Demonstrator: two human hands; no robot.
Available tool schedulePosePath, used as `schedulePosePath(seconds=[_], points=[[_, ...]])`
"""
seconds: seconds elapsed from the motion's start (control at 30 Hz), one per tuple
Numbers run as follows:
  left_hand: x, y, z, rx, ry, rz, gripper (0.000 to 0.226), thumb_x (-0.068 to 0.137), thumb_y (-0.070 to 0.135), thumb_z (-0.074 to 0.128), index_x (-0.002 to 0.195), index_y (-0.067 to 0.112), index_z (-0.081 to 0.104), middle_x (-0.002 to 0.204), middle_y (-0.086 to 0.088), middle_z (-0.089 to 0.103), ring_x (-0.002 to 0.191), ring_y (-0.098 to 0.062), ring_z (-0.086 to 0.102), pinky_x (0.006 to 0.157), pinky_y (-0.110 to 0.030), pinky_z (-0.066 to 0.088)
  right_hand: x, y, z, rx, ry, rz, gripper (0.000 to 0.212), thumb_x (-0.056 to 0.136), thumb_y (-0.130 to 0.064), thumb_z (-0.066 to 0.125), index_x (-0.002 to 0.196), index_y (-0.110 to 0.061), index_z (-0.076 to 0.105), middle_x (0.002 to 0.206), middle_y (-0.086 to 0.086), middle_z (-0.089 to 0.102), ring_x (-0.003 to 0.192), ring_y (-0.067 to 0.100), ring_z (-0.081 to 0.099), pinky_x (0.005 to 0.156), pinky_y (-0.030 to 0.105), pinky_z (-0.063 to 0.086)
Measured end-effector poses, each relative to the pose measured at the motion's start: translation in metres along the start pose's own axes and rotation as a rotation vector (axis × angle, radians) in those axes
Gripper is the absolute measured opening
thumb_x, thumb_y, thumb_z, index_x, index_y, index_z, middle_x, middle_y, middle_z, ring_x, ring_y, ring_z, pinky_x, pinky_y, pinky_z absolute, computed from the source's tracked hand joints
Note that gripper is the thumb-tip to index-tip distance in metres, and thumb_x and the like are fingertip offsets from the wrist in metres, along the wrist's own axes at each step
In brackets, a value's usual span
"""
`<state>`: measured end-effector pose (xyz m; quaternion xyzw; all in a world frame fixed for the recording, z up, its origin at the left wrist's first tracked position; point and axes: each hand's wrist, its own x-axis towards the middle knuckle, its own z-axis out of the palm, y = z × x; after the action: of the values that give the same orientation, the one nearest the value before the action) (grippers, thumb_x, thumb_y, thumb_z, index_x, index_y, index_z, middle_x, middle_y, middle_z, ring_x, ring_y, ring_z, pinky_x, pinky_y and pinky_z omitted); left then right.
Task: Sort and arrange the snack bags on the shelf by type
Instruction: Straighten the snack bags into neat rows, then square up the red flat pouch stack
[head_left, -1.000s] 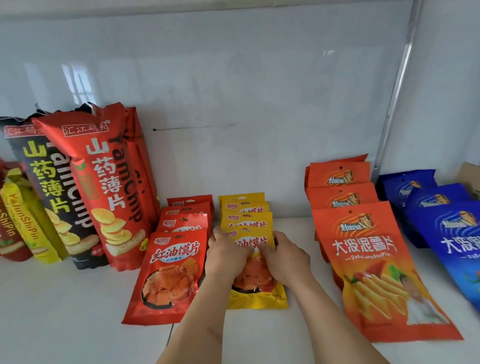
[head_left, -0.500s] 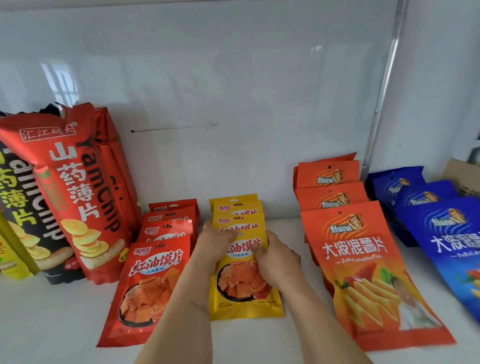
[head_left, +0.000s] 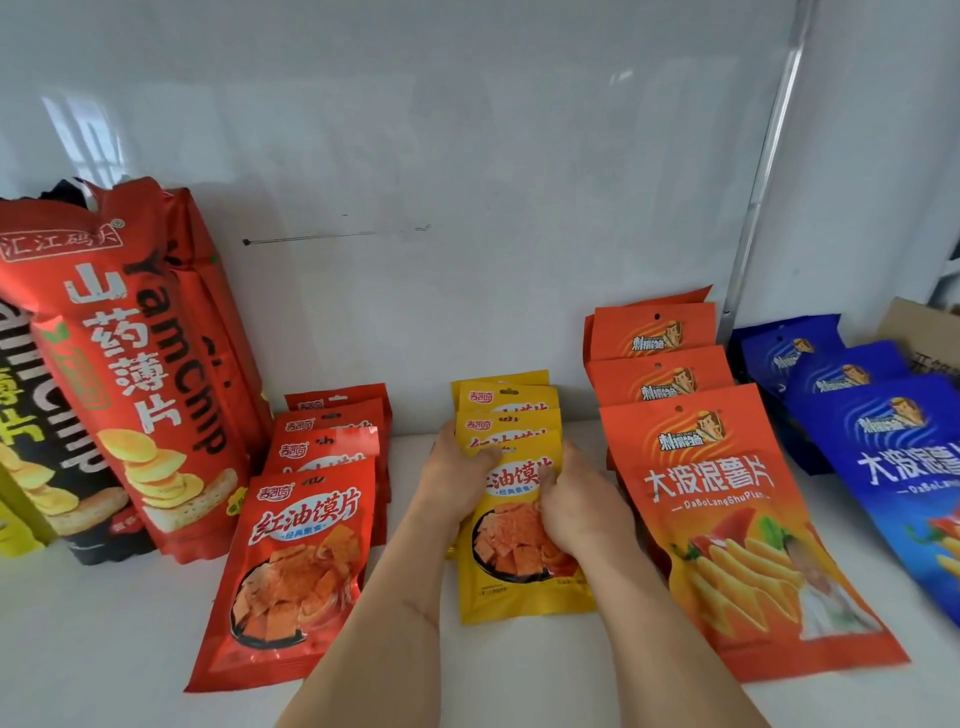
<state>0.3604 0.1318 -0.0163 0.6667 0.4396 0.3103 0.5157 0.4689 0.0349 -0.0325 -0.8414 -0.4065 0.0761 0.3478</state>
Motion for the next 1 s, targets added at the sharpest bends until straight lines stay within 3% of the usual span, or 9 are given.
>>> schedulePosePath(seconds=[0.1,0.23,0.37,0.53,0.6,0.8,0.87,1.0], points=[[0.005,-0.004,0.006,0.075,0.033,0.047,0.037,0.092,0.026,0.069,0.125,0.022,0.054,0.119,-0.001,0.068,0.098,-0.02,0.071,0.079,-0.037,0.061,0.001,0.003,0.003,-0.033,0.027,-0.005,0.033,0.101,-0.036,0.041,0.131,-0.024,0.047,0.126,0.003,0.062,0.114,0.029,0.057,0.09,0.041,0.049],[0.008,-0.01,0.011,0.146,0.076,0.088,0.044,0.088,0.03,0.071,0.127,0.024,0.052,0.123,-0.002,0.063,0.104,-0.023,0.067,0.088,-0.046,0.059,-0.001,0.005,0.006,-0.061,0.055,-0.012,0.034,0.1,-0.036,0.044,0.131,-0.022,0.049,0.129,0.004,0.06,0.118,0.03,0.054,0.096,0.042,0.045],[0.01,-0.008,0.013,0.19,0.081,0.095,0.051,0.088,0.03,0.073,0.132,0.019,0.049,0.129,-0.006,0.06,0.109,-0.026,0.065,0.092,-0.046,0.057,-0.006,0.003,0.002,-0.074,0.051,0.0,0.034,0.102,-0.039,0.04,0.127,-0.019,0.051,0.128,0.006,0.06,0.117,0.031,0.055,0.094,0.039,0.043],[0.0,0.005,0.005,0.265,0.075,0.045,0.057,0.095,0.033,0.064,0.142,0.011,0.04,0.143,-0.011,0.047,0.123,-0.031,0.056,0.097,-0.041,0.049,-0.026,-0.011,-0.019,-0.154,0.039,0.049,0.057,0.102,-0.05,0.033,0.145,-0.014,0.035,0.146,0.011,0.044,0.132,0.032,0.044,0.101,0.044,0.039],[-0.007,0.008,0.003,0.281,0.078,0.02,0.056,0.097,0.034,0.06,0.142,0.009,0.038,0.145,-0.012,0.045,0.125,-0.033,0.055,0.098,-0.041,0.047,-0.04,-0.014,-0.021,-0.197,-0.001,0.033,0.053,0.101,-0.048,0.035,0.142,-0.014,0.037,0.143,0.011,0.046,0.131,0.032,0.044,0.101,0.044,0.041],[-0.023,0.01,0.01,0.285,0.088,0.02,0.044,0.096,0.031,0.061,0.131,0.008,0.047,0.133,-0.012,0.055,0.117,-0.031,0.059,0.086,-0.035,0.049,-0.066,-0.006,-0.009,-0.31,-0.009,-0.002,0.048,0.102,-0.048,0.031,0.136,-0.015,0.039,0.139,0.005,0.048,0.127,0.028,0.048,0.096,0.041,0.04],[-0.032,0.014,0.007,0.304,0.102,0.035,0.049,0.097,0.034,0.06,0.135,0.008,0.045,0.137,-0.013,0.052,0.123,-0.032,0.056,0.094,-0.039,0.049,-0.065,-0.002,-0.01,-0.275,0.02,-0.01,0.048,0.102,-0.048,0.033,0.136,-0.014,0.039,0.139,0.005,0.049,0.127,0.028,0.048,0.095,0.04,0.041],[-0.06,0.023,-0.024,0.359,0.223,0.191,0.062,0.1,0.034,0.055,0.153,0.01,0.032,0.157,-0.009,0.036,0.144,-0.028,0.036,0.112,-0.038,0.034,-0.068,-0.007,-0.012,-0.201,0.128,-0.047,0.05,0.1,-0.045,0.04,0.137,-0.012,0.042,0.139,0.008,0.048,0.128,0.029,0.044,0.097,0.043,0.039]])
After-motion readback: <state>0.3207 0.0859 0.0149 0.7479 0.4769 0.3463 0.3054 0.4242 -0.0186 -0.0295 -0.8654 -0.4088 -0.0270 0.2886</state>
